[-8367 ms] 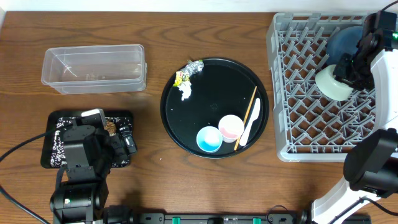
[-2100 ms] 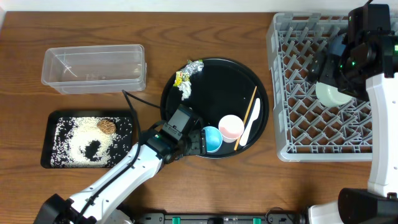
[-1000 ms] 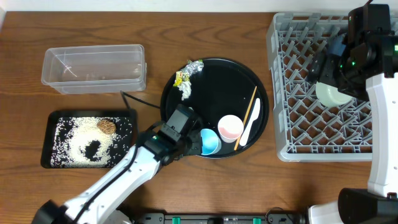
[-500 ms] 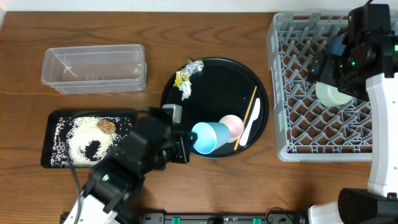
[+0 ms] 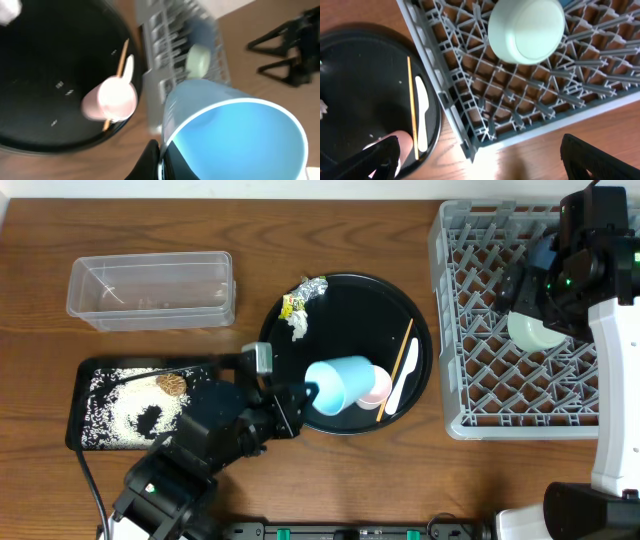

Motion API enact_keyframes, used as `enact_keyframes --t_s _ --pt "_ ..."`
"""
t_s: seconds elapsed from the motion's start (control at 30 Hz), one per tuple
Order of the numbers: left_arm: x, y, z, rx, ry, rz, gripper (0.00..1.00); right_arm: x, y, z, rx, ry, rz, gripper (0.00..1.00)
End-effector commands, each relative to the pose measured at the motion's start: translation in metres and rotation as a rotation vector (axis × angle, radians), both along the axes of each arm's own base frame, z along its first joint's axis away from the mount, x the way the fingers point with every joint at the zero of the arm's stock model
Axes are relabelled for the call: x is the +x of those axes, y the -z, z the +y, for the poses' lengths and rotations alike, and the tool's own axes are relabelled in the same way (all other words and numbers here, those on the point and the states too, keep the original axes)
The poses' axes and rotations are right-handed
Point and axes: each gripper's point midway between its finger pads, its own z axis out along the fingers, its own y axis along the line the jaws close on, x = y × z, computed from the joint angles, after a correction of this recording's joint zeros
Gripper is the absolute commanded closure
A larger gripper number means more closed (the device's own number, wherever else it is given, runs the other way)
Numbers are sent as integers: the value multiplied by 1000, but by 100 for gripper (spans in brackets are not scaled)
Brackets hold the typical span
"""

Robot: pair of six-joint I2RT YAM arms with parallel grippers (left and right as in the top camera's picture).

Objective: Sort waste into correct bins and load items into the dishwasher rack
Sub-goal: 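Grasp the blue cup with the left gripper and lift it up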

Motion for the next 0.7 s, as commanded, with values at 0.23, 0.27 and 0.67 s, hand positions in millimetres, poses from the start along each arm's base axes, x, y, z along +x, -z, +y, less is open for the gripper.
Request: enact_keyframes --t_s 0.23,0.27,0.67 --pt "43 -30 -27 -205 -68 4 94 1 -5 33 192 -54 -19 1" --pt "48 -27 -31 -223 -71 24 94 2 -6 42 226 -111 -27 1" --pt "102 -40 -32 -535 209 138 94 -5 -36 86 630 -414 -128 1"
